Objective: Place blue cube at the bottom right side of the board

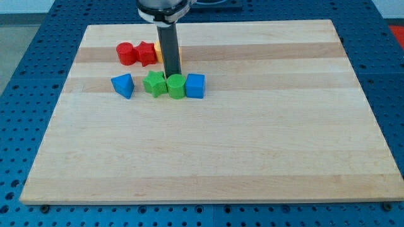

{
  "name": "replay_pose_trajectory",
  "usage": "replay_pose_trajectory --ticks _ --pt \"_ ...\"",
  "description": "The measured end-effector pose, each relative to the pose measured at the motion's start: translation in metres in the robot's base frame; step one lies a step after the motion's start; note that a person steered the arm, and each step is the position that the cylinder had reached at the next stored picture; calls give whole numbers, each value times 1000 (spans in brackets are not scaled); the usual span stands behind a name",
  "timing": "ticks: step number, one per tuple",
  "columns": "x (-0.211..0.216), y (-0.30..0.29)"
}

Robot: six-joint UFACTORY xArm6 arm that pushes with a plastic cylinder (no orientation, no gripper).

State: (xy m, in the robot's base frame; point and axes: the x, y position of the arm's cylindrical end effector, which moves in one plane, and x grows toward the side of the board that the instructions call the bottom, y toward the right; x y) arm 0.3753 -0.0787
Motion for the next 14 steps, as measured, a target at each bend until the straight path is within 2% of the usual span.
replay_pose_trajectory --ticks 1,3,4,5,6,8,9,10,12,13,14 --pt "21 25" --pt "21 145" --pt "24 143" --pt "34 102" --pt "48 103" --pt "56 211" --pt "78 254" --pt "73 254" --pt "25 232" --pt "26 282" --pt "45 321"
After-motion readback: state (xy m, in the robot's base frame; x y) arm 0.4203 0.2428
